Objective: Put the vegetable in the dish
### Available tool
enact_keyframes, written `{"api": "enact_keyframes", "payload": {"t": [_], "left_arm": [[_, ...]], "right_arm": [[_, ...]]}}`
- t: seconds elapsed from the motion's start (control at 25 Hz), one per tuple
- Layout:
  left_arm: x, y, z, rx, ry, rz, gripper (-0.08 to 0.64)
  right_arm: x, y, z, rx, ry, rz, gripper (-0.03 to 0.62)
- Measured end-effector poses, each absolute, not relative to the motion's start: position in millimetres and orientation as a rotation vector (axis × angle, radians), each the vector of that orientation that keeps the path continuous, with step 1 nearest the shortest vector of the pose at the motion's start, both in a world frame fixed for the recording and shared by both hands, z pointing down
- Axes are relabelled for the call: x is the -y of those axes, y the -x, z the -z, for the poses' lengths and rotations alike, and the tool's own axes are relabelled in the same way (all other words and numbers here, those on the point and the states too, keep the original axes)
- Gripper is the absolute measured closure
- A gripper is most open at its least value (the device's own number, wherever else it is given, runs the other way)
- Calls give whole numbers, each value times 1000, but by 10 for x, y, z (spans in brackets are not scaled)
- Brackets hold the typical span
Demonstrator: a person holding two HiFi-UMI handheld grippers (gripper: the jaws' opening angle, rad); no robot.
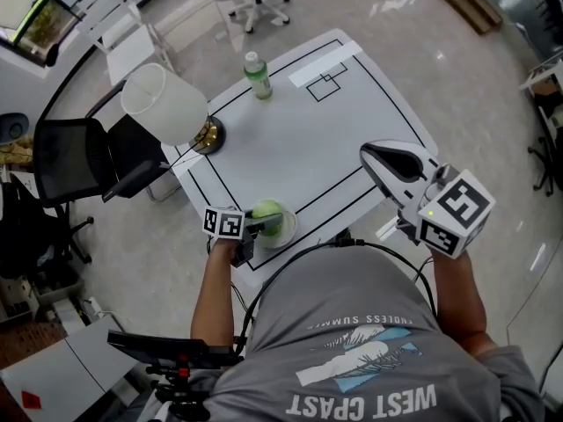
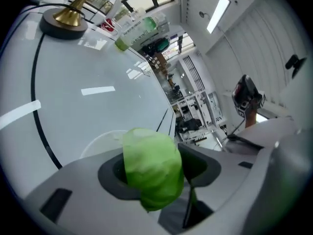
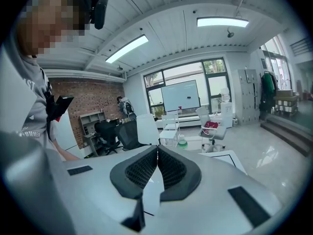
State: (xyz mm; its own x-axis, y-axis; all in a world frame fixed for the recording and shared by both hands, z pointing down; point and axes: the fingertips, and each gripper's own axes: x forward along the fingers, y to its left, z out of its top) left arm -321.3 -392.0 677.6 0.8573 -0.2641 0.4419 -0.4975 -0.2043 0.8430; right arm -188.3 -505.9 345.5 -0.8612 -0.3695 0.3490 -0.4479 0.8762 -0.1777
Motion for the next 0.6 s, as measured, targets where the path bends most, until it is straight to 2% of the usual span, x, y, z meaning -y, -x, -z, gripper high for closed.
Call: {"api": "enact_keyframes", "payload": {"t": [0.44,0.6], "left_arm": [[3759,3209,-6800,427,-1856,-359,325],[3816,3304,-6823,487,-1916,-449,281]], "right_arm": [[5104,1944,-3565,2717,-584,-374,584],[5131,1985,-3605,2707,-563,-379,584]]}}
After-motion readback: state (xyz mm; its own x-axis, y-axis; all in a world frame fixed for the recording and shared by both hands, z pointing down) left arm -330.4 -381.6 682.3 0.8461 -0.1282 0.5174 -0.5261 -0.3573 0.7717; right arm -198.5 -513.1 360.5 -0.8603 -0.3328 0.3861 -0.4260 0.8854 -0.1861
